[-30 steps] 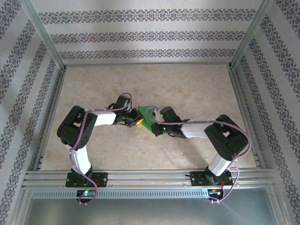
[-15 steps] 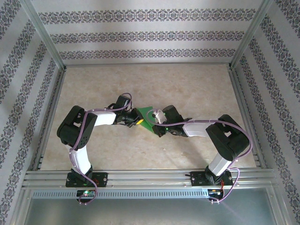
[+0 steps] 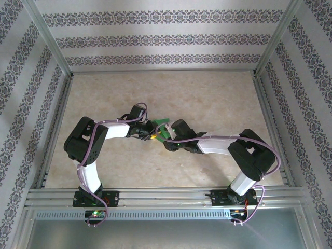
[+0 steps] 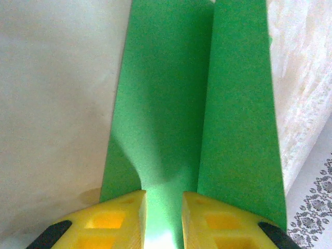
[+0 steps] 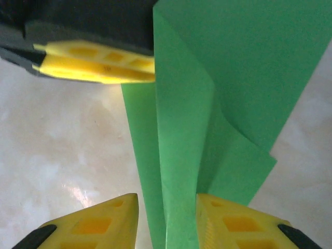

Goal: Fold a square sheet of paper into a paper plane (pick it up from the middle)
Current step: Fourth fold the wing at the center of the table.

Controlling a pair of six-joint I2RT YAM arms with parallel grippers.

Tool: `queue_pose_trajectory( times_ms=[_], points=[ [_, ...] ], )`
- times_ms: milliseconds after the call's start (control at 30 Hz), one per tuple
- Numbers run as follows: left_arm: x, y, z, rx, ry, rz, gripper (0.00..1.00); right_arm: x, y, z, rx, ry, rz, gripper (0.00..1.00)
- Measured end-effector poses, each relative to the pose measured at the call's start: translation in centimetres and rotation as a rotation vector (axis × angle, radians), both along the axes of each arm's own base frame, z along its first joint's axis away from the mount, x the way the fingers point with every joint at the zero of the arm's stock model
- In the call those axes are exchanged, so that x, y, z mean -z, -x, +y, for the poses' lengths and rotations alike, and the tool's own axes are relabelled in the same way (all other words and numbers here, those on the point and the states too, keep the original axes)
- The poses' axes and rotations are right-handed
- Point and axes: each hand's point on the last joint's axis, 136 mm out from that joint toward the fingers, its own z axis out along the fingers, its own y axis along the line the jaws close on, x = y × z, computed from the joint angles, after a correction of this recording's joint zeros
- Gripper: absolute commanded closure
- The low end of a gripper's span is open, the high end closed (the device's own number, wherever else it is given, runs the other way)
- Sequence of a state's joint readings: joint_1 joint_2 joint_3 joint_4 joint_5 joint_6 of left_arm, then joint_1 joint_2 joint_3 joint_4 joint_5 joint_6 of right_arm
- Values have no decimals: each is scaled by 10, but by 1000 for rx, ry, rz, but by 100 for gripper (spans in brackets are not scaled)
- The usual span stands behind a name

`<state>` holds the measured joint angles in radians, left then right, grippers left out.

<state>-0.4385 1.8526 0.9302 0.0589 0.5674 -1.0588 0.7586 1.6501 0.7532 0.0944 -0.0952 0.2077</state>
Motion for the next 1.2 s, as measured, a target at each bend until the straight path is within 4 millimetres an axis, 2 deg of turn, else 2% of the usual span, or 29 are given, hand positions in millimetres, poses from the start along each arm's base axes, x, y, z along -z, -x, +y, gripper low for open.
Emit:
queue_pose_trajectory(
  times_ms=[300,600,833,1200],
  points=[
    [0,0,1,4,-7,2,75,-5,-11,3,84,53,-14,69],
    [0,0,0,4,-7,1,75,-2,-3,1,199,74,59,69],
    [0,0,0,4,-8,2,75,3,-5,-4,265,111,81,69],
    [0,0,0,4,-8,2,75,10,-5,-8,289,140,99,82]
  ],
)
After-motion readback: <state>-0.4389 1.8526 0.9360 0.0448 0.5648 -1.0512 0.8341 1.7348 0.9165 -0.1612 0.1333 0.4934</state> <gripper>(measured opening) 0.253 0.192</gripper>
